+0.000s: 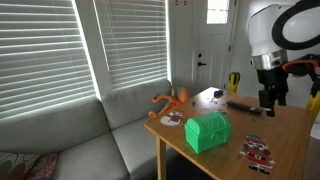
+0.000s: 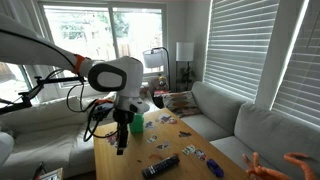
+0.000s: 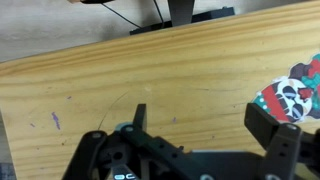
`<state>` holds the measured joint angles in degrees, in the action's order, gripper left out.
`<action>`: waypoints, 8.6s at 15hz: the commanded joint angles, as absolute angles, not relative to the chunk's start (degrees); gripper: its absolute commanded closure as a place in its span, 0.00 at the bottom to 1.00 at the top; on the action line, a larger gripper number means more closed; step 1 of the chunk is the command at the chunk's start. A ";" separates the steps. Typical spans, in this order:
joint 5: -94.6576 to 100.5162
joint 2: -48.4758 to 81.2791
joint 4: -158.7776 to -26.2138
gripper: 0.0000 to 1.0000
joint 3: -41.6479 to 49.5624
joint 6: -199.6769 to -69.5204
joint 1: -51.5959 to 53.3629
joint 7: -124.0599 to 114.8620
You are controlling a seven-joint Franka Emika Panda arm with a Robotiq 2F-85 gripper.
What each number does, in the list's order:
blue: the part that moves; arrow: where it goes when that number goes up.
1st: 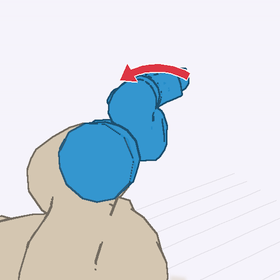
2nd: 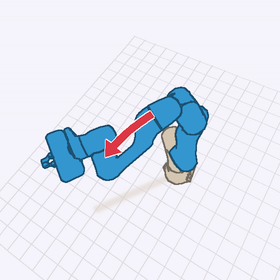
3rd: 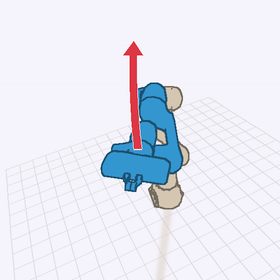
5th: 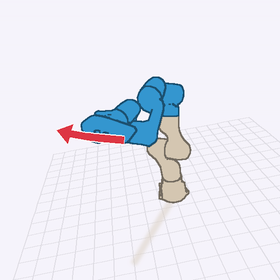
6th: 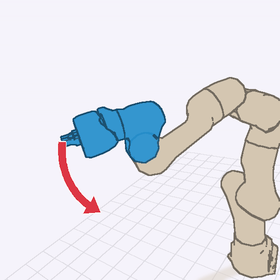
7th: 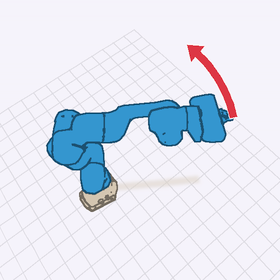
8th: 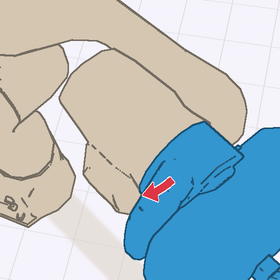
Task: Flip the remote control over on the table
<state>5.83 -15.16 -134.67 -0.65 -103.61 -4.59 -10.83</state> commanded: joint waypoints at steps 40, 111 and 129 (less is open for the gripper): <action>6.79 -3.40 -127.39 0.00 7.92 -123.46 -7.08 5.15; -11.43 11.67 -112.30 0.89 8.69 -113.35 -12.46 28.00; 5.07 11.44 -114.59 0.57 6.09 -122.36 -6.43 10.28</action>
<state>4.03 12.41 -112.73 6.86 -120.96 -7.08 12.34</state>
